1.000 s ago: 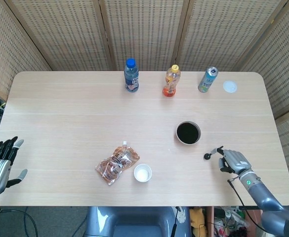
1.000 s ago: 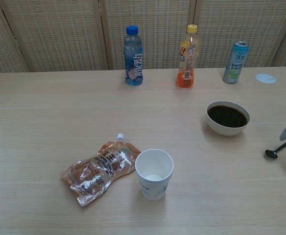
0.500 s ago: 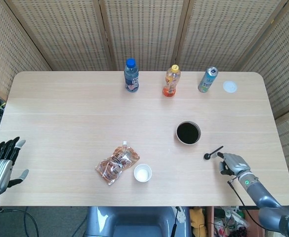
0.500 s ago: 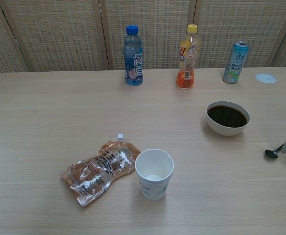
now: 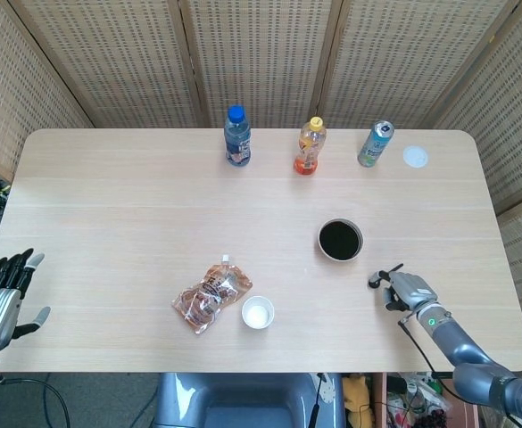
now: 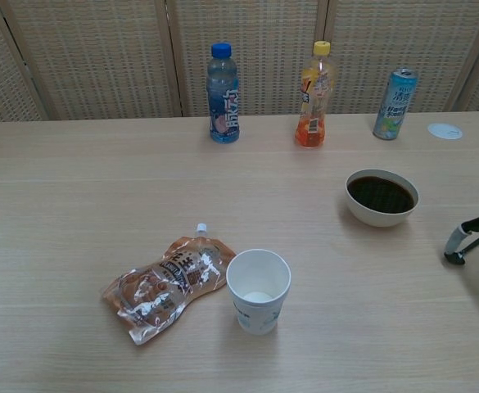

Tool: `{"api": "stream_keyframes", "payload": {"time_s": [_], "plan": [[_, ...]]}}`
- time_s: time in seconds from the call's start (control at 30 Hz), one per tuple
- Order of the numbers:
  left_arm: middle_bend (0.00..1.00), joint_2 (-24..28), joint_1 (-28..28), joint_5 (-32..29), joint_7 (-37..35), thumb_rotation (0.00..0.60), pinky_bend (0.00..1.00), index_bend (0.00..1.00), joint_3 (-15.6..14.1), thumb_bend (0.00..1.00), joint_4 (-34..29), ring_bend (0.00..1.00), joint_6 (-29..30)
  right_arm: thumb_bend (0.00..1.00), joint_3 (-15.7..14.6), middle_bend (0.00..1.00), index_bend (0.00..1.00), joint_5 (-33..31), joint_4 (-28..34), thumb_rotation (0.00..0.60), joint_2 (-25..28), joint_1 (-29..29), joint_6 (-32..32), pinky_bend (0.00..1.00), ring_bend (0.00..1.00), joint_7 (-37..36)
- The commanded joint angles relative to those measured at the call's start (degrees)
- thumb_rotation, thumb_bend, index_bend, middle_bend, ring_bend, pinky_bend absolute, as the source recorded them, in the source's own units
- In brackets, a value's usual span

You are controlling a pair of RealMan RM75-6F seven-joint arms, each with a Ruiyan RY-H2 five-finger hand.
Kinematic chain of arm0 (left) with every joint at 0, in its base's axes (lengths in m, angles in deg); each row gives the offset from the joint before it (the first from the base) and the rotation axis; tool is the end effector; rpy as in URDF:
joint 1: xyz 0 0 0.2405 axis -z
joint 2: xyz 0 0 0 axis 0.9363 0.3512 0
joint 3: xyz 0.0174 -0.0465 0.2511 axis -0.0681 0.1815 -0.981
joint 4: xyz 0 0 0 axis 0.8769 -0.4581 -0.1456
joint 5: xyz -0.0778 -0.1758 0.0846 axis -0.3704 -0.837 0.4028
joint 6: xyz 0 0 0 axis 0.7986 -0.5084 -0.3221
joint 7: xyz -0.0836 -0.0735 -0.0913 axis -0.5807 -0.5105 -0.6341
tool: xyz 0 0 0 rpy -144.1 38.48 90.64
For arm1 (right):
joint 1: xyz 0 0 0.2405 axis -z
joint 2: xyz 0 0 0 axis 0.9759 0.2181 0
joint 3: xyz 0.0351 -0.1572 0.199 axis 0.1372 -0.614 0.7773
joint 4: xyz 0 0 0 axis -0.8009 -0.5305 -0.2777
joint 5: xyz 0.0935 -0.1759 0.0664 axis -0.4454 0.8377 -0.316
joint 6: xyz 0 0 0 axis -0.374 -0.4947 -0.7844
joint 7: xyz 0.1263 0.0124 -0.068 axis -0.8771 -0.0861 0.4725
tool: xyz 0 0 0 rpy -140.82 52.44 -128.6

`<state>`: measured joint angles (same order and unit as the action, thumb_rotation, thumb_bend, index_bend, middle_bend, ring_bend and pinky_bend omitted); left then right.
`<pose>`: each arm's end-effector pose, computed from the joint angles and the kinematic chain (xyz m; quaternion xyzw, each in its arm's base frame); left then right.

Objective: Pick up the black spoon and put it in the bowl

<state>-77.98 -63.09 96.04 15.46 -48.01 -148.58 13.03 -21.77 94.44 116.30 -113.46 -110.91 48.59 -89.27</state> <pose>-0.3211 0.1806 0.1327 -0.6265 -0.4021 -0.3391 0.5752 -0.3016 -0.3042 0.0282 0.6599 -0.6130 0.1872 0.3922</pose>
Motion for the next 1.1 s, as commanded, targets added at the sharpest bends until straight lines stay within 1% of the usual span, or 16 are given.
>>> {"api": "stream_keyframes", "payload": {"time_s": [0.03,0.57,0.93,1.1], "plan": [[0.0,-0.1,-0.02,-0.12,-0.21,0.6,0.0,0.0,-0.03,0.32,0.25,0.0,-0.09,0.96,-0.14,0.95,0.27,-0.51,-0.24,0.6,-0.4,-0.56,0.26,1.0,0.99,0.4],[0.0,-0.37,-0.14,-0.23,-0.75,0.6,0.0,0.0,-0.21,0.32,0.93,0.0,-0.1,0.96,-1.96,0.95,0.27,-3.17,-0.77,0.6,-1.01,-1.85,0.69,1.0,0.99,1.54],[0.0,-0.29,0.03,-0.07,-0.04,0.6,0.0,0.0,-0.19,0.32,0.35,0.0,-0.11,0.97,-3.36,0.95,0.27,-4.39,-1.58,0.6,0.54,-0.78,-0.48,1.0,0.99,1.19],[0.0,-0.22,0.13,-0.16,0.4,0.6,0.0,0.0,-0.12,0.32,0.04,0.0,-0.15,0.97,-3.36,0.95,0.27,-5.06,-1.99,0.6,1.81,0.24,-1.7,1.0,0.99,0.26]]}}
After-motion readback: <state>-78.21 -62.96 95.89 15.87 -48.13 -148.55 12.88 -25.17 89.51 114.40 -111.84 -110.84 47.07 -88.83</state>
